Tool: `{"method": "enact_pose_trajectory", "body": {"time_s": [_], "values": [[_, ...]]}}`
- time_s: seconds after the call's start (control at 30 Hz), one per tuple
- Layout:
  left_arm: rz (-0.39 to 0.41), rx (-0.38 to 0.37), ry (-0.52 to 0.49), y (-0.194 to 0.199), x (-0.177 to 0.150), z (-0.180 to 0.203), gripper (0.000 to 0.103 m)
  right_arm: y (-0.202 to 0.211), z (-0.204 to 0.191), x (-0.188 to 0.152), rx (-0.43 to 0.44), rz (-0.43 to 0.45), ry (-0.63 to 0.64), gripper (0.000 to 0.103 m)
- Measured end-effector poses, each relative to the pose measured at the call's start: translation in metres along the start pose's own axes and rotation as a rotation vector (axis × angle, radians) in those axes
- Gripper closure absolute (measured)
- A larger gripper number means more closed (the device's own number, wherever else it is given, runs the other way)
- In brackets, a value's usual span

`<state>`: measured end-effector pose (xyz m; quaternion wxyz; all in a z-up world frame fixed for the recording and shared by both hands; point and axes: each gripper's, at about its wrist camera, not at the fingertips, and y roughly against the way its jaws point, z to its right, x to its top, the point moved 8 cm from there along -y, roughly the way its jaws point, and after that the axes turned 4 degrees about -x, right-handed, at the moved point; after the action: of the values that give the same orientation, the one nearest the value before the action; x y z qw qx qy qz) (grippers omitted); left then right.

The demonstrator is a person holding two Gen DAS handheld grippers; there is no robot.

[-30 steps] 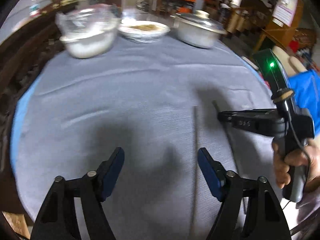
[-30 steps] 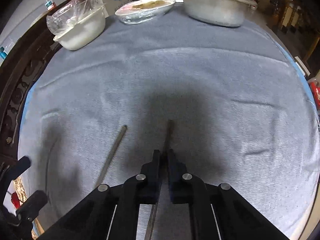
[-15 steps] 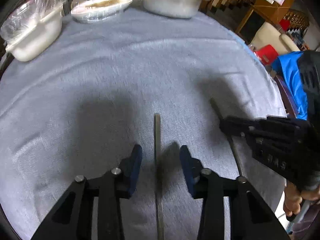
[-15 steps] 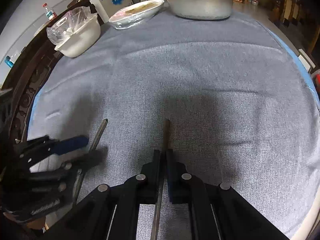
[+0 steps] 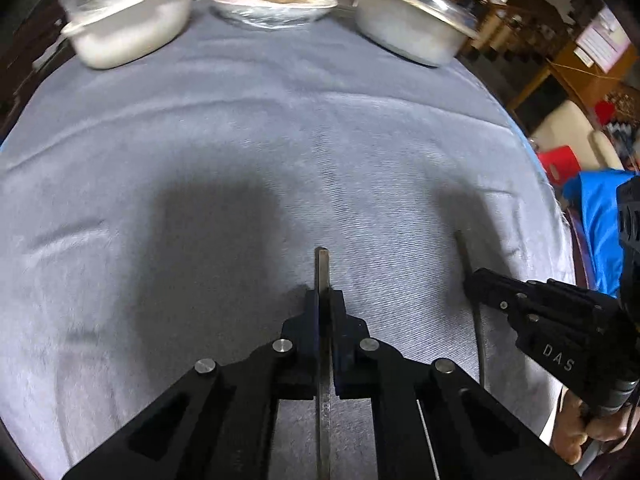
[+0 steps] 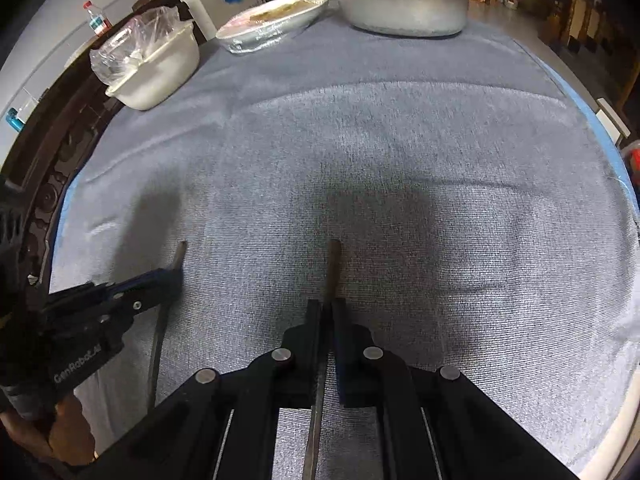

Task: Organize utensils
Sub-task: 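Lift the held chopsticks off the cloth with both tools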

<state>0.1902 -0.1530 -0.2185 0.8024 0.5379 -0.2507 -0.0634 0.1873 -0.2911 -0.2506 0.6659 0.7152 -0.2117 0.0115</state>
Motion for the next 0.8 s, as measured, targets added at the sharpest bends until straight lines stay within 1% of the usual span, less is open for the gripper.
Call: {"method": "enact_pose_trajectory", "body": {"time_s": [0.13, 0.17, 0.2, 0.23, 0.3, 0.33, 0.4, 0.43, 0.53, 0.6, 0.7, 0.8], "values": [[-0.030, -0.001, 0.018, -0.002, 0.003, -0.001, 0.098, -0.004, -0.004, 0.007, -0.026, -0.050, 0.006, 0.093], [-0.035, -0.003, 0.016, -0.003, 0.005, -0.001, 0.098, -0.005, -0.006, 0.008, -0.033, -0.053, 0.012, 0.090], [-0.035, -0.001, 0.012, -0.003, 0.006, -0.001, 0.098, -0.006, -0.008, 0.011, -0.036, -0.052, 0.018, 0.088], [-0.033, 0.000, 0.008, -0.002, 0.007, -0.003, 0.098, -0.007, -0.009, 0.013, -0.035, -0.047, 0.022, 0.084], [-0.020, 0.005, -0.009, -0.004, 0.010, 0.000, 0.098, -0.007, -0.013, 0.015, -0.048, -0.027, 0.040, 0.082], [-0.009, 0.006, -0.017, -0.005, 0.009, -0.001, 0.098, -0.008, -0.014, 0.016, -0.058, -0.018, 0.049, 0.082], [0.007, 0.014, -0.031, -0.005, 0.009, 0.000, 0.098, -0.008, -0.015, 0.016, -0.083, -0.002, 0.059, 0.093], [0.012, 0.013, -0.034, -0.008, 0.011, 0.000, 0.098, -0.008, -0.014, 0.015, -0.094, 0.006, 0.061, 0.096], [0.036, 0.035, -0.026, -0.004, 0.008, -0.004, 0.098, -0.006, -0.013, 0.013, -0.060, 0.016, 0.023, 0.096], [0.049, 0.052, -0.015, 0.001, 0.005, -0.008, 0.098, 0.000, -0.011, 0.009, -0.024, 0.040, 0.002, 0.096], [0.081, 0.059, 0.011, 0.014, 0.001, -0.018, 0.098, 0.018, -0.010, 0.004, 0.011, 0.098, -0.014, 0.097], [0.132, 0.071, 0.036, 0.038, -0.001, -0.033, 0.098, 0.047, -0.009, -0.001, 0.042, 0.194, -0.026, 0.097]]}}
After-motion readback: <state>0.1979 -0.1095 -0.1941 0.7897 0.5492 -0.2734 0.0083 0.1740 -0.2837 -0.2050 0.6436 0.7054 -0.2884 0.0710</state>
